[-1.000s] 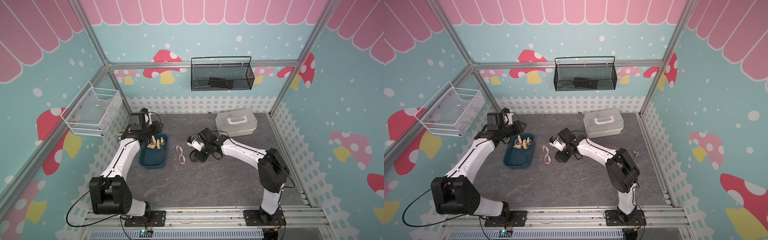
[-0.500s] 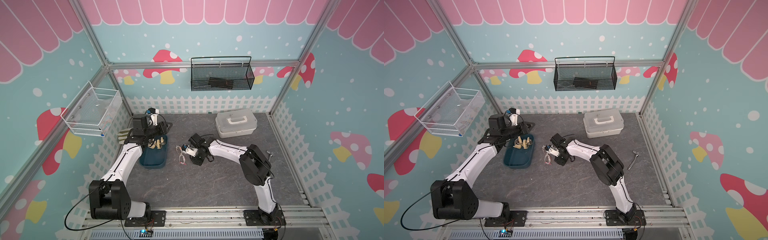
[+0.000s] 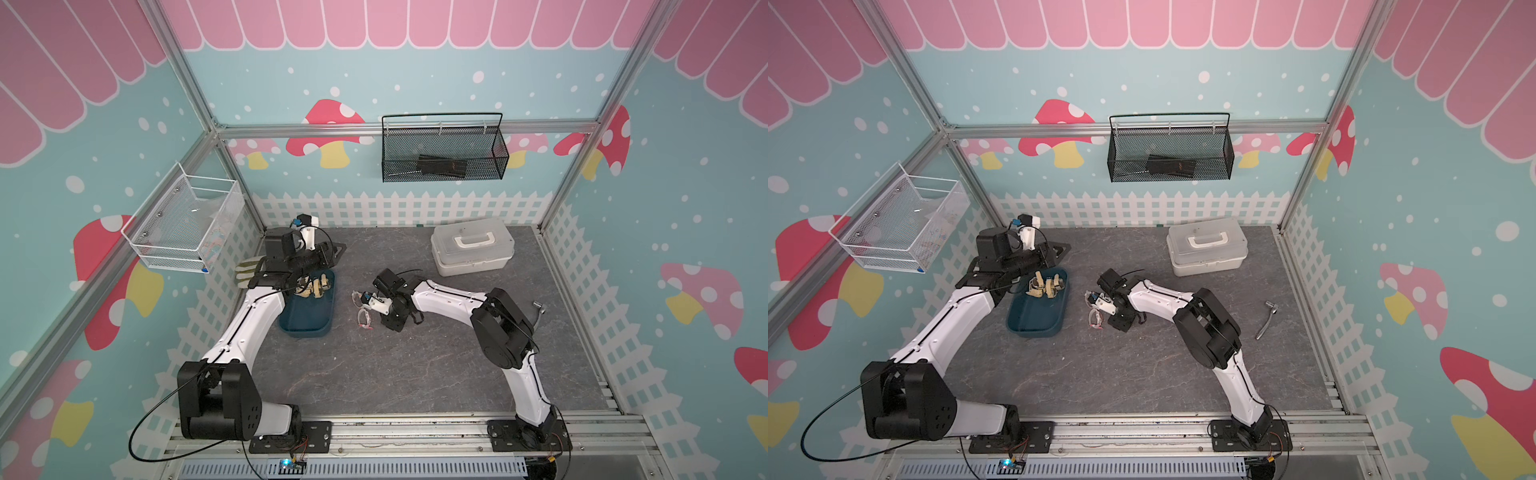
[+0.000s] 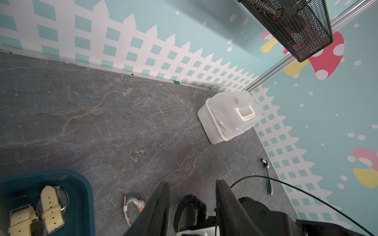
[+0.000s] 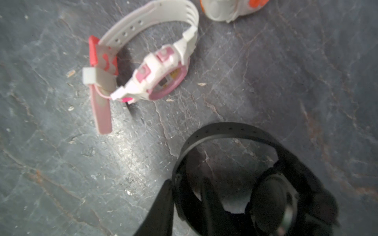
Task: Put the watch into the storage box
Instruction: Pick up the watch at the center of the board.
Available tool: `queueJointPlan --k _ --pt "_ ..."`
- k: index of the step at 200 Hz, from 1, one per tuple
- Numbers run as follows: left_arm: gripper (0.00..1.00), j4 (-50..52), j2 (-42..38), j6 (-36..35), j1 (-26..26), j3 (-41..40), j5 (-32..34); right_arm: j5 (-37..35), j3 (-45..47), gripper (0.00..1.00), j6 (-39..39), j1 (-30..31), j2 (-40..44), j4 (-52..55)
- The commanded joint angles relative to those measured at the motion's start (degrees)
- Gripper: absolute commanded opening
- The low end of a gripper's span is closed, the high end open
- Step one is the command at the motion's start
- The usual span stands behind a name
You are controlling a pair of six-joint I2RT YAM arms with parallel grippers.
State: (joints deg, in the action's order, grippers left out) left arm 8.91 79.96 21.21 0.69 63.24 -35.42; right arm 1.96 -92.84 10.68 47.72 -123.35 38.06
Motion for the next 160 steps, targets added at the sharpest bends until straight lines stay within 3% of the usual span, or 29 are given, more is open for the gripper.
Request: queueJointPlan --k 1,14,94,136,160 --pt "0.41 -1.2 -1.3 -0.2 0.3 -0.6 -0.9 -0.5 -1.5 0.1 0.1 0.4 -1.3 1.2" --pt "0.41 -1.2 -1.4 -0.2 0.2 -0.6 -1.1 -0.1 -1.6 0.0 0.2 0.4 -1.0 1.5" --pt "0.41 -7.0 -3.8 -0.4 1.0 -3.5 -5.2 7.7 1.8 0.0 -2.0 -0.7 11.0 -1.6" --pt "0.42 -11.5 -6.4 -1.8 2.2 -6.8 -6.1 28.6 12.7 0.0 -10.9 -9.0 23.4 -13.0" --pt "0.43 -13.0 -7.3 -5.5 5.1 -8.1 -6.7 46.5 20.6 0.0 -19.1 -15.6 29.8 -24.4"
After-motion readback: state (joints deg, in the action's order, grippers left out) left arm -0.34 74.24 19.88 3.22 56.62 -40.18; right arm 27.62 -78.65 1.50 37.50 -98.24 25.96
